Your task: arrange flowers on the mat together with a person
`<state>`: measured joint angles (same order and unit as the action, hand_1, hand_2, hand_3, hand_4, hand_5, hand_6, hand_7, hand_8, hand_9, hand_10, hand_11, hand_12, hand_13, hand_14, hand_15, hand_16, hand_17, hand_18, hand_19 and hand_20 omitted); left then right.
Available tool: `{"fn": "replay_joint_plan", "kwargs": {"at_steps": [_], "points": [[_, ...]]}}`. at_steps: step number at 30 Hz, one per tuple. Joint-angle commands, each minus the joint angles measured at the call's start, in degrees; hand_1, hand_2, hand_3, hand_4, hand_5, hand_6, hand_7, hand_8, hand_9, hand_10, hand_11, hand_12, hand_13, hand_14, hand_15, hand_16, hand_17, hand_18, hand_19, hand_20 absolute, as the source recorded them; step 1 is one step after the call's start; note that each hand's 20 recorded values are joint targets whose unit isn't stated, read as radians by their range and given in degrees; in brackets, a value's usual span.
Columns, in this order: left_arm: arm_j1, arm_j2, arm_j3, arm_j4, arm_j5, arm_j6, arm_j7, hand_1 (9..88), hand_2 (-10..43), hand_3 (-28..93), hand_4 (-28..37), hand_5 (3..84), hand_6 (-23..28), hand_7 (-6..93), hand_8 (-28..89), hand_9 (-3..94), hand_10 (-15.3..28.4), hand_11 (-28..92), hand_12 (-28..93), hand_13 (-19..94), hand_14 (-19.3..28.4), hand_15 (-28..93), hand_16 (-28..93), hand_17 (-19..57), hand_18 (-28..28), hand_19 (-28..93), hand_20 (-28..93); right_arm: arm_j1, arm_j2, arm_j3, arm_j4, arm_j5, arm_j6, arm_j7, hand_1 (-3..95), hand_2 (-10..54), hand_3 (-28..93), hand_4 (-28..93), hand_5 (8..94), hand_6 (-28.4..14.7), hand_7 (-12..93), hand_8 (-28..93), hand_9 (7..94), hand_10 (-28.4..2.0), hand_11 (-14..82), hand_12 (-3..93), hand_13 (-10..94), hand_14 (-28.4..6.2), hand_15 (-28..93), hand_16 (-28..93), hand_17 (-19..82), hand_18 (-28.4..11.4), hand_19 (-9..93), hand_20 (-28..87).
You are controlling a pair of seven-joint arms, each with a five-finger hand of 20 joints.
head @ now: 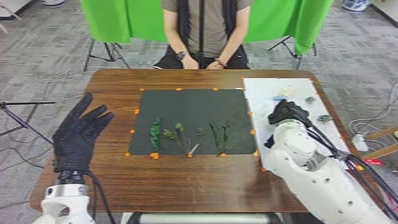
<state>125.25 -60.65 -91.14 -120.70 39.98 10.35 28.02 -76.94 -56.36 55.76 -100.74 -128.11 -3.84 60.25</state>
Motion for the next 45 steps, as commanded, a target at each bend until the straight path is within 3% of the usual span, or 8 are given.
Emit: {"fn": "replay_joint_plan", "kwargs": {"at_steps": [1,4,10,21,23,30,43,45], "points": [[0.5,0.38,0.35,0.96,-0.71,-0.91,2.17,21.1,7.5,76,-28.1,34.9,7.0,12.0,-9,37.9,18.6,24,11,29,24.4,48,-8,-5.3,23.7,59,2,-2.3,-0.1,-2.9,1.3,-2.8,2.1,-1.2,58.2,-8.8,67,-28,73.2,2.2,33,-8,84.1,-7.2,14.9,36.4,71,-3.9,59,27,23,-15.7,70,16],[0.4,-0.3,-0.26,1.13,-0.1,-1.71,0.81,21.1,7.3,76,-28.1,35.2,7.2,12.1,-9,38.0,18.7,24,11,30,24.3,48,-8,-5.3,23.7,59,2,-3.1,0.3,-2.9,-0.4,-4.6,5.0,-1.1,58.6,-9.3,68,-28,74.9,2.0,32,-7,86.0,-6.5,15.7,37.9,73,-3.5,59,27,25,-15.6,71,16],[0.8,0.36,-0.59,0.66,-0.31,-1.06,1.63,21.2,7.3,76,-28.2,35.3,7.4,12.0,-9,38.0,18.6,24,11,30,24.3,48,-8,-5.2,23.7,59,2,-3.2,0.6,-2.8,-5.7,-7.7,8.5,-1.3,58.6,-9.4,68,-28,75.8,2.0,32,-7,87.2,-6.2,16.9,38.9,74,-3.9,60,27,25,-15.6,72,16],[1.4,3.61,0.2,-1.53,-0.91,0.39,5.24,21.1,6.9,76,-28.2,34.7,7.0,12.0,-9,37.9,18.4,23,11,30,24.2,48,-8,-4.6,24.3,61,4,11.5,-1.5,-16.1,-9.6,-1.7,11.7,-11.1,58.4,-9.5,69,-28,76.9,1.8,30,-5,88.4,-6.6,17.8,39.4,75,-4.4,63,25,26,-15.6,73,16],[1.7,3.19,-0.26,-2.09,0.0,0.42,5.61,21.2,7.0,76,-28.2,34.5,6.8,12.1,-9,38.0,18.4,23,11,30,24.3,48,-8,-4.3,24.4,62,5,15.0,-3.7,-19.7,-8.1,1.1,10.9,-13.7,58.3,-9.5,69,-28,77.0,1.8,30,-5,88.3,-6.8,18.0,39.5,75,-4.5,63,25,26,-15.7,73,16],[-1.9,7.08,3.39,-1.29,-2.31,2.65,9.47,21.2,6.8,76,-28.2,34.2,6.6,12.3,-9,38.2,18.3,24,11,30,24.2,48,-7,-4.1,24.6,62,5,26.5,-10.7,-32.0,0.0,7.5,6.6,-18.5,58.0,-9.5,69,-28,76.9,1.8,30,-5,87.8,-7.4,18.8,38.9,74,-4.8,63,25,25,-15.7,72,16],[-4.5,11.86,6.46,-1.94,-4.03,5.61,12.51,21.3,6.9,76,-28.2,34.2,6.5,12.6,-9,38.4,18.4,24,11,31,24.3,49,-8,-3.8,24.6,63,7,35.2,-18.1,-47.8,8.9,8.5,6.5,-23.1,57.3,-9.5,69,-28,75.8,2.7,31,-6,86.6,-7.3,26.7,35.2,75,-5.3,65,21,25,-15.7,73,16],[-5.5,11.78,7.03,-1.79,-4.22,4.89,11.97,21.3,6.9,76,-28.2,34.3,6.6,12.6,-9,38.4,18.4,24,11,31,24.3,49,-8,-3.7,24.6,63,7,36.9,-18.7,-50.1,9.7,9.5,6.5,-23.0,57.2,-9.5,68,-28,75.7,3.1,31,-6,86.6,-7.2,28.5,34.8,75,-5.2,66,21,25,-15.6,73,16]]}}
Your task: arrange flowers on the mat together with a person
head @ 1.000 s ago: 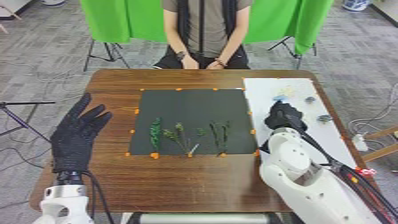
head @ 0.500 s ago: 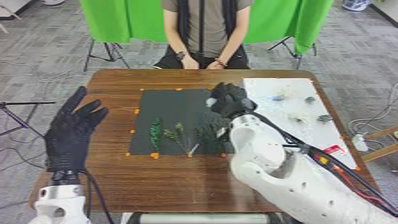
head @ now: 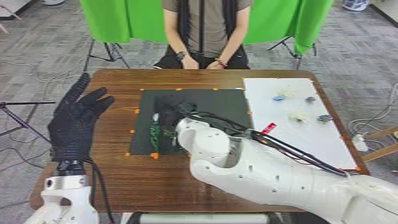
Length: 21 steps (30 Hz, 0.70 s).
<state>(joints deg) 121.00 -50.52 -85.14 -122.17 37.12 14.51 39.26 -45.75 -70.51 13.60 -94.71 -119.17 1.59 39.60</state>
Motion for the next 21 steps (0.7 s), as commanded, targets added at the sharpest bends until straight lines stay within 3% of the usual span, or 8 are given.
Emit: {"fn": "replay_joint_plan", "kwargs": {"at_steps": [1,3,10,13,16,19,21], "points": [[-1.6,2.44,1.69,-0.39,-2.03,1.17,1.81,21.4,6.9,76,-28.2,34.3,6.6,12.6,-9,38.4,18.4,24,11,31,24.2,49,-8,-3.7,24.6,63,7,6.8,-4.9,-9.3,4.1,1.1,1.9,-2.6,57.2,-9.5,68,-28,75.7,3.3,31,-6,86.4,-7.3,29.4,34.3,75,-5.2,66,21,25,-15.6,73,16],[-1.9,2.83,2.21,-0.48,-1.91,1.98,1.97,21.4,7.0,76,-28.2,34.3,6.6,12.7,-9,38.4,18.4,24,11,31,24.3,49,-8,-3.7,24.7,63,7,7.7,-5.5,-11.0,4.8,0.8,2.4,-3.1,57.1,-9.4,68,-28,75.8,3.5,30,-7,86.2,-7.2,30.3,33.8,75,-5.1,66,21,25,-15.6,73,16],[-1.7,2.82,2.16,-0.48,-2.14,1.87,1.95,21.5,7.0,76,-28.3,34.4,6.6,12.7,-9,38.4,18.5,24,11,31,24.4,49,-8,-3.6,24.7,63,7,8.3,-5.9,-12.0,5.0,0.5,2.3,-3.0,56.5,-8.7,65,-28,76.1,4.8,24,-7,85.3,-7.1,35.3,30.4,75,-4.9,66,22,25,-15.7,73,16],[-1.1,2.3,1.77,-0.56,-1.98,1.87,1.59,21.5,7.0,76,-28.2,34.4,6.7,12.8,-9,38.5,18.5,25,11,31,24.3,49,-8,-3.6,24.7,63,7,7.8,-5.8,-11.3,4.7,-1.1,0.5,-4.0,55.2,-9.3,64,-28,73.8,5.0,22,-8,84.6,-7.1,35.5,30.4,75,-5.1,66,22,25,-15.9,73,16],[-1.1,2.75,2.11,-0.54,-2.26,2.08,2.12,21.5,7.0,76,-28.2,34.5,6.8,12.6,-9,38.5,18.5,25,11,31,24.4,49,-8,-3.6,24.7,63,7,7.6,-6.2,-11.1,4.7,-2.8,-1.7,-3.2,52.3,-9.5,66,-28,68.3,5.1,21,-8,83.6,-7.3,35.0,31.6,73,-5.4,67,22,24,-15.8,73,16],[-1.2,2.3,1.86,-0.53,-1.93,1.61,1.52,21.5,7.1,76,-28.2,34.5,6.8,12.6,-9,38.5,18.5,25,11,31,24.4,49,-8,-3.6,24.6,63,7,7.4,-6.2,-10.6,4.7,-4.3,-5.3,-2.8,51.0,-9.5,66,-28,67.0,5.1,19,-9,83.0,-7.7,35.3,31.7,72,-5.6,67,22,23,-15.9,73,16],[-1.2,2.72,2.05,-0.51,-2.19,2.05,1.83,21.5,7.1,76,-28.2,34.6,6.8,12.5,-9,38.5,18.5,25,11,31,24.3,49,-8,-3.6,24.7,63,7,7.5,-6.1,-10.5,4.5,-4.3,-6.7,-2.6,50.6,-9.5,66,-28,66.3,5.2,18,-9,82.3,-8.0,35.5,31.6,71,-6.0,68,21,23,-16.0,72,16]]}}
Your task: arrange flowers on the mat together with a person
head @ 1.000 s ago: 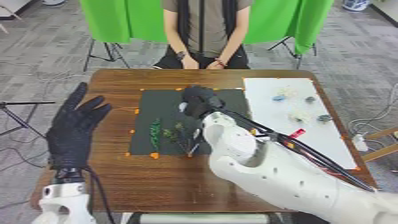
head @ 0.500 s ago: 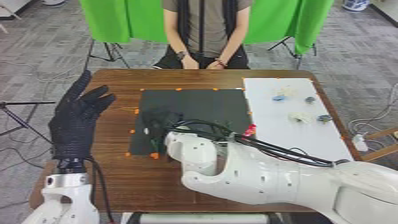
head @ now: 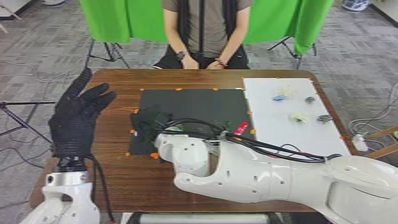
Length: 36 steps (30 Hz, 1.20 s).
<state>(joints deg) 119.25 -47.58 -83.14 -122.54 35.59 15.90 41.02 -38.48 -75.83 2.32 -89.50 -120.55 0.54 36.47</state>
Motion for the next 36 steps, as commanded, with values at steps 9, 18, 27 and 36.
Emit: {"fn": "replay_joint_plan", "kwargs": {"at_steps": [9,18,27,36], "points": [[1.0,-0.97,-0.22,-0.13,-0.52,0.59,-0.77,21.6,7.2,76,-28.0,34.5,6.7,12.7,-9,38.5,18.5,25,11,31,24.4,49,-8,-3.7,24.6,62,7,-0.1,-0.8,1.7,-1.3,-3.0,-6.1,0.0,46.7,-9.5,66,-28,62.9,4.8,17,-15,80.3,-9.7,40.8,23.4,71,-6.5,66,21,23,-16.8,71,17],[1.4,-1.34,-0.53,-0.21,-0.35,0.41,-1.58,22.1,7.8,77,-26.8,34.6,6.9,12.8,-9,38.5,18.7,25,11,31,23.8,49,-8,-3.9,24.7,62,7,-0.1,-0.7,1.8,-1.7,-3.7,-6.9,1.1,45.7,-9.5,64,-28,60.6,4.0,17,-15,78.2,-10.4,43.1,22.1,69,-7.4,68,21,22,-17.7,71,18],[4.3,-3.24,-3.57,-1.17,0.26,0.13,-2.88,22.1,7.7,76,-26.2,34.8,7.1,12.7,-9,38.5,18.6,25,11,31,24.2,50,-8,-4.1,24.7,62,6,-5.4,1.5,12.1,-7.3,2.0,-5.7,-0.8,42.6,-9.5,64,-28,60.1,3.8,16,-14,77.7,-10.7,43.3,21.5,69,-7.8,68,20,22,-18.1,71,19],[4.5,-7.62,-5.94,1.2,1.3,-3.74,-5.29,21.5,7.5,76,-27.5,34.6,6.9,12.5,-9,38.6,18.5,24,11,31,24.4,50,-8,-4.1,24.7,62,6,-24.1,7.8,42.9,-18.8,32.3,-8.2,-5.4,36.7,-7.0,66,-28,57.4,1.9,16,-14,68.4,-14.3,27.9,16.6,60,-12.3,57,14,17,-19.2,65,16]]}}
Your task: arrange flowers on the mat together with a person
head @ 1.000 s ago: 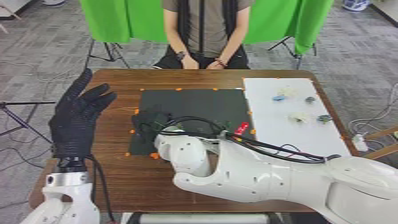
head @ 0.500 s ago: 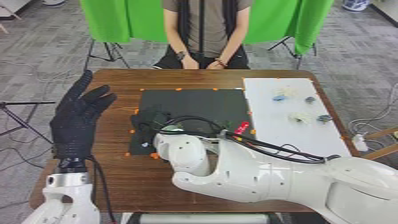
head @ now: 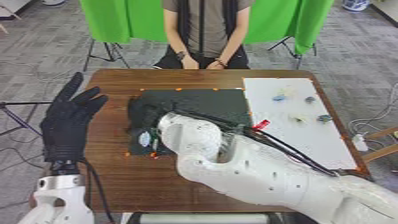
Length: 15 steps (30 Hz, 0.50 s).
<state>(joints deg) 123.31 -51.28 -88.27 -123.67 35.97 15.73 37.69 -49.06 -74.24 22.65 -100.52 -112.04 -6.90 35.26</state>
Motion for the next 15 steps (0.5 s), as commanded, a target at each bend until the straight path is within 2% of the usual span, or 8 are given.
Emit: {"fn": "replay_joint_plan", "kwargs": {"at_steps": [1,3,4,8,9,10,12,15], "points": [[1.1,-3.98,-1.05,2.4,0.77,-3.62,-1.48,21.4,7.4,76,-27.6,34.4,6.7,12.2,-9,38.3,18.4,24,11,31,24.3,49,-8,-4.1,24.7,62,6,-15.9,6.6,25.9,-8.4,27.2,-1.1,-5.7,35.6,-5.9,66,-28,57.1,1.7,16,-14,67.1,-14.8,26.3,16.2,59,-13.0,56,13,16,-19.4,64,16],[1.6,-4.72,-1.4,2.94,1.05,-4.32,-1.68,21.2,7.4,76,-28.0,33.9,6.3,11.6,-9,37.4,17.9,22,11,30,24.1,48,-8,-3.6,24.4,61,6,-21.4,7.7,32.6,-10.3,35.7,-1.6,-8.2,32.5,-3.5,67,-28,55.5,1.0,16,-14,63.6,-15.7,23.4,15.6,55,-14.8,53,12,14,-20.2,62,16],[1.7,-5.33,-1.65,3.2,1.19,-4.76,-2.4,21.1,7.5,75,-28.1,33.8,6.3,11.4,-9,36.8,17.8,22,10,30,23.9,46,-8,-3.1,23.8,60,5,-24.1,8.7,35.6,-11.2,40.4,-1.3,-10.1,30.7,-2.3,67,-28,54.1,0.2,16,-14,61.6,-16.1,22.2,15.4,53,-15.6,51,11,13,-20.3,60,15],[2.7,-6.17,-2.57,3.62,2.1,-4.88,-3.44,20.7,7.8,75,-28.2,33.5,6.2,11.2,-9,36.2,17.7,21,10,30,23.9,45,-8,-2.4,22.5,58,4,-35.4,10.8,45.5,-14.4,54.0,2.9,-18.5,25.3,3.5,66,-28,50.1,-0.2,15,-13,56.5,-16.8,19.1,14.7,48,-17.5,47,10,9,-20.4,55,14],[2.4,-6.68,-2.6,3.91,2.24,-5.5,-3.88,20.7,7.8,75,-28.2,33.5,6.1,11.2,-9,36.2,17.7,21,10,30,23.9,45,-7,-2.4,22.5,58,4,-38.4,11.3,47.8,-15.7,55.8,4.4,-19.9,24.2,4.4,66,-27,48.3,-0.3,14,-13,55.0,-17.3,18.1,14.4,46,-17.8,45,10,9,-20.2,54,13],[3.0,-6.81,-2.82,3.7,2.04,-5.41,-3.79,20.6,7.7,75,-28.2,33.5,6.0,11.2,-9,36.3,17.6,21,10,30,23.8,45,-7,-2.5,22.5,58,4,-41.0,11.1,49.7,-16.5,56.4,5.5,-21.1,23.6,5.1,66,-27,47.2,-0.3,14,-13,54.3,-17.4,17.5,14.3,46,-18.0,44,9,8,-20.2,53,13],[3.2,-7.27,-3.0,3.62,2.55,-5.51,-4.06,20.4,7.7,75,-28.2,33.5,5.9,11.2,-9,36.5,17.5,21,10,30,23.8,45,-7,-3.2,22.7,58,4,-45.7,11.5,53.1,-17.9,57.4,7.8,-24.0,21.3,7.2,66,-27,43.4,0.0,12,-12,51.5,-18.0,14.8,13.7,43,-19.3,41,9,7,-19.9,52,14],[3.7,-8.0,-3.33,3.24,2.64,-5.53,-4.6,20.3,7.7,75,-28.3,33.4,5.7,11.2,-9,36.9,17.6,21,10,30,23.8,45,-7,-4.0,23.0,58,4,-51.1,11.1,57.3,-19.4,62.2,10.8,-27.6,20.2,8.7,66,-27,42.3,0.5,12,-12,50.6,-17.8,13.6,13.6,42,-19.3,39,9,7,-19.5,50,14]]}}
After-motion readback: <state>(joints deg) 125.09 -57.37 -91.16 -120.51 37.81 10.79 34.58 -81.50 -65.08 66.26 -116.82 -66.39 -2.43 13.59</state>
